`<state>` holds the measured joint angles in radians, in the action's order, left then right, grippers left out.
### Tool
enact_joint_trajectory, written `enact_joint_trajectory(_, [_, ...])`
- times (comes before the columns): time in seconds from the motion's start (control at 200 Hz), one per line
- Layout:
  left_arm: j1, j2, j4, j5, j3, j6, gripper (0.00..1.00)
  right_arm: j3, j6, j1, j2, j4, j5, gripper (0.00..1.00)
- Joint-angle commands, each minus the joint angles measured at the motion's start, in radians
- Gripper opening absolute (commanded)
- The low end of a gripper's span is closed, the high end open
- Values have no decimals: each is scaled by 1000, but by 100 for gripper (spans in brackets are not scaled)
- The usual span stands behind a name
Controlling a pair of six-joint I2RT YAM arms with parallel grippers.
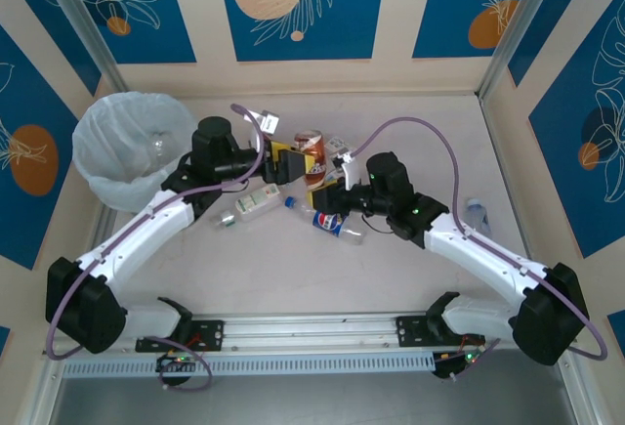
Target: Put the plastic bottles in the bin
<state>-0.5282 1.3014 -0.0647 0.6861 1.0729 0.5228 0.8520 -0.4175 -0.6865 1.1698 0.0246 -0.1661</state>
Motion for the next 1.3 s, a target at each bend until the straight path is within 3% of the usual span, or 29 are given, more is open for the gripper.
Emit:
enact_joint_trajectory(0.0, [-34,19,15,-71,45,-37,99,66,11,-32,29,36,51,0])
enact_joint_trajectory(0.26, [-46,41,73,-256,62,-21,78,61,15,-76,45,0,95,0])
enact_joint_trajectory(0.485, [-46,57,70,-231,67,-8,64,70,19,-94,54,9,118,3])
enact_joint_trajectory(0.76, [-46,51,81,-224,62,-13,47,65,-9,-93,66,-13,148,31])
enact_joint_trajectory(1.075, [-44,58,116,-302,80,-18,46,79,-34,-74,70,38,190,58])
enact_joint_trajectory(1.295, [-29,53,161,-388,85,-38,46,74,-93,-42,67,94,275,89])
